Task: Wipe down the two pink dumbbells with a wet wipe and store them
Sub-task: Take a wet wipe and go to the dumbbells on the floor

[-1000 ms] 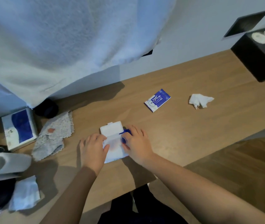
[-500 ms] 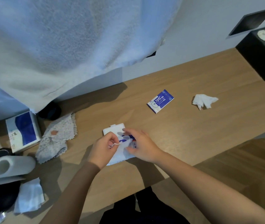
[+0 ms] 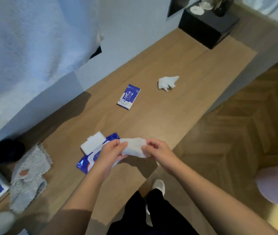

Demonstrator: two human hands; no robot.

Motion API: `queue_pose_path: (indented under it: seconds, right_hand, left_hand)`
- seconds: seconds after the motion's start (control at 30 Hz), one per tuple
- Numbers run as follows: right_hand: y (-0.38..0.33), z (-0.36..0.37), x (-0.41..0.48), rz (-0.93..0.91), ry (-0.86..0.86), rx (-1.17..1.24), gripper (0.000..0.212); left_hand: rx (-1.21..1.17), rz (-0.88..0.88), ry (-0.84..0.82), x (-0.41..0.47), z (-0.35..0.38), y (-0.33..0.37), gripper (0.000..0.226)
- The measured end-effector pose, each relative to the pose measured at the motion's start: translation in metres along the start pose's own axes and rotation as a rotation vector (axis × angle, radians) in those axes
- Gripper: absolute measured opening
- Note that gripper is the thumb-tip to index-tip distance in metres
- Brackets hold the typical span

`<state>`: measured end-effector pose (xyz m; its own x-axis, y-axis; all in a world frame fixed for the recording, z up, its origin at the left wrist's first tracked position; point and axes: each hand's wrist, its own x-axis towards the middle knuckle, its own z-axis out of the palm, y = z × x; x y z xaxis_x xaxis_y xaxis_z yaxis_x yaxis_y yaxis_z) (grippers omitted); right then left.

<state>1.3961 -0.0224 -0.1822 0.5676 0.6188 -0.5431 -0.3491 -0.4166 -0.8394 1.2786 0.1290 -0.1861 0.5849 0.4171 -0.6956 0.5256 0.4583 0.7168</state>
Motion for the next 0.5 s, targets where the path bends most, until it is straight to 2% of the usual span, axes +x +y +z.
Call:
queue_pose_path:
  seconds: [0.13, 0.3, 0.5]
  right_hand:
    - [0.009, -0.021, -0.033, 0.114, 0.169, 0.177, 0.021]
    - [0.024, -0.051, -0.08, 0.012, 0.563, 0.087, 0.035]
    - [0.063, -0.083, -0.154, -0.043, 0.852, 0.096, 0.032]
  left_hand:
    - [0.248, 0.138, -0.042, -0.007, 0.052, 0.006, 0.014]
    - [0.501, 0.288, -0.125, -0.024, 0.119, 0.004, 0.02]
    - [0.661, 0.45, -0.217, -0.066, 0.196, -0.035, 0.031]
